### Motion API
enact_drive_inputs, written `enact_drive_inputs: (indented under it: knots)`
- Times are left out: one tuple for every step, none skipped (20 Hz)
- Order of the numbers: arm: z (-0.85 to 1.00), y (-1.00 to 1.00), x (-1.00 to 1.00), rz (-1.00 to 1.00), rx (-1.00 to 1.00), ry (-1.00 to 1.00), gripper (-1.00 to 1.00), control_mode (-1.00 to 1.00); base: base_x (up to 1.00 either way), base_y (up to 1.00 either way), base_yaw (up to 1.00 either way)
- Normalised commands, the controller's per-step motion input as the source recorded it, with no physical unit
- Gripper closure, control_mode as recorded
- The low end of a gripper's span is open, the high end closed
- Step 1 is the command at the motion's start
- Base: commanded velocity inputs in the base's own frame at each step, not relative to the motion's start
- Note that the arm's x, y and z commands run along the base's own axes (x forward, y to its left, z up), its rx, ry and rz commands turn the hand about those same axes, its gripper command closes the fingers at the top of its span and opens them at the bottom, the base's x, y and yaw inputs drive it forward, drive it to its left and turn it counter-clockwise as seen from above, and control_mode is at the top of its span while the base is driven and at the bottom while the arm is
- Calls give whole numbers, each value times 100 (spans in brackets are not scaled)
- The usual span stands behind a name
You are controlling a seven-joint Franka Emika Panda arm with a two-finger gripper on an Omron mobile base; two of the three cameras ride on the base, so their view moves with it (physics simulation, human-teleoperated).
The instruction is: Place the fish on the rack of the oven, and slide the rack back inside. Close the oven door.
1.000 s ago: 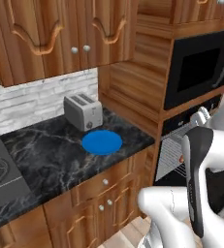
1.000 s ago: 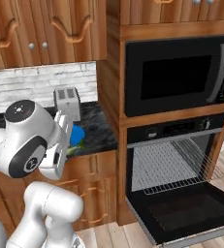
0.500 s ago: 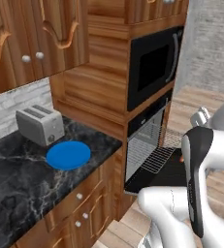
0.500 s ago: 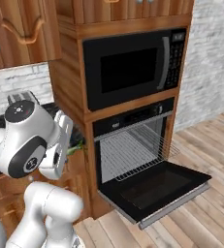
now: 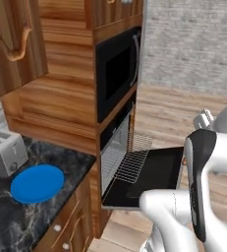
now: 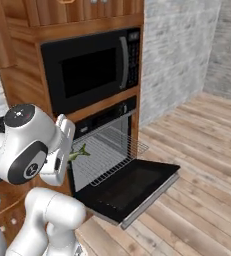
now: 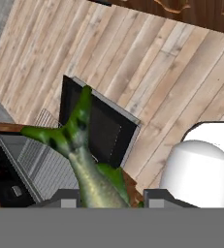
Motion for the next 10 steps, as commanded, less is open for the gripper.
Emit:
enact_drive_inputs:
  knots:
    - [0, 0, 0, 0, 0, 0, 100, 100, 57, 0, -41]
    - [0, 0, 0, 0, 0, 0, 100, 100, 58, 0, -41]
    - [0, 0, 0, 0, 0, 0, 100, 100, 57, 0, -41]
    - [0, 0, 0, 0, 0, 0, 100, 100, 59, 0, -41]
    - [0, 0, 0, 0, 0, 0, 100, 100, 57, 0, -41]
    - [0, 0, 0, 0, 0, 0, 100, 100, 55, 7, -40]
    - [0, 0, 0, 0, 0, 0, 100, 100, 51, 12, -38]
    - [0, 0, 0, 0, 0, 0, 100, 100, 45, 16, -36]
    - [0, 0, 0, 0, 0, 0, 100, 100, 44, 22, -34]
    - [0, 0, 0, 0, 0, 0, 100, 100, 44, 29, -32]
